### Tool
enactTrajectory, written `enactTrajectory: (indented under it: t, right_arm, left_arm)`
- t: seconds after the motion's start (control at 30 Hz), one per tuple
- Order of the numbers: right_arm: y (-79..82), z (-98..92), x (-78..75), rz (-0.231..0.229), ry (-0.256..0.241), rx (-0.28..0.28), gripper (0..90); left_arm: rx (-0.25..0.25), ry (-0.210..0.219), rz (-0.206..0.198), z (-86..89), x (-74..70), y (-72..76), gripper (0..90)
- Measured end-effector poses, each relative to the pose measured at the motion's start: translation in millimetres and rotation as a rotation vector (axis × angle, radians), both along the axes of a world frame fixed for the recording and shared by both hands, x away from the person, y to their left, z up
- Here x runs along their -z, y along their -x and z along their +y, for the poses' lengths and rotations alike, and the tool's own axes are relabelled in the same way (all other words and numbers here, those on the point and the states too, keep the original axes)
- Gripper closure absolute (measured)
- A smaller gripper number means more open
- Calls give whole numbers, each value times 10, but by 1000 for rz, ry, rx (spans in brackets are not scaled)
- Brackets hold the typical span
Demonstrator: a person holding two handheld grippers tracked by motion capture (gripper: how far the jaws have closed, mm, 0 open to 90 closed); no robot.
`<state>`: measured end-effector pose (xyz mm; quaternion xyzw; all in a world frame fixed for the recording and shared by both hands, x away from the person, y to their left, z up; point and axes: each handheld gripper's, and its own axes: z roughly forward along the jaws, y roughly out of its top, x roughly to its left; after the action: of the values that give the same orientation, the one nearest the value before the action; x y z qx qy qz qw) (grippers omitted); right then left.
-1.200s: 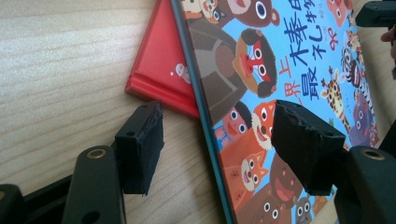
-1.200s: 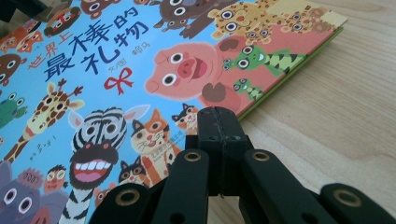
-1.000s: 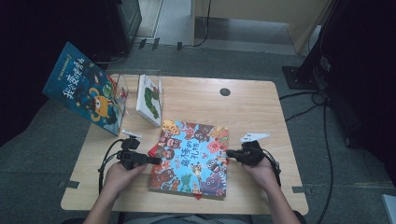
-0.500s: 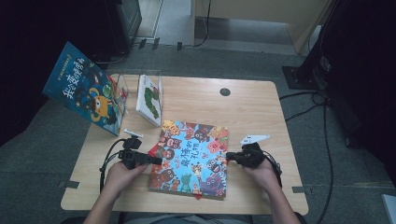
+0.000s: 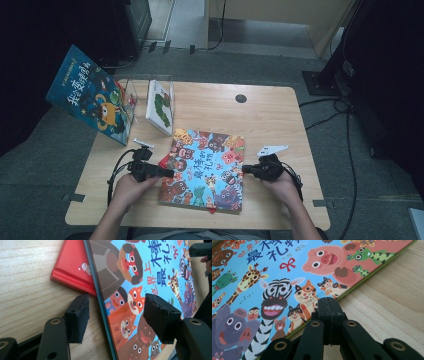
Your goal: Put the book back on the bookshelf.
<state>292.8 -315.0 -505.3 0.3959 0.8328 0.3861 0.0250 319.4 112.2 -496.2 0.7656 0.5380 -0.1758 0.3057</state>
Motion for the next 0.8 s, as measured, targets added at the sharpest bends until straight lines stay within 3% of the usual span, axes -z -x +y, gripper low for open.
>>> enactTrajectory:
  t: [0.33,0.53,0.63,0.8]
  right_arm:
    - [0,77,1,-7,-6,-26,900]
    - [-6,73,5,-6,-10,-29,900]
    - [-10,72,9,-8,-13,-32,900]
    - [-29,99,21,-14,-29,-32,900]
  left_arm:
    - [-4,-6,13,-6,-3,-10,412]
    - [7,-53,30,-21,-72,-44,475]
    - [31,-92,13,-51,-173,-44,475]
    - [1,-50,-2,50,-322,-39,523]
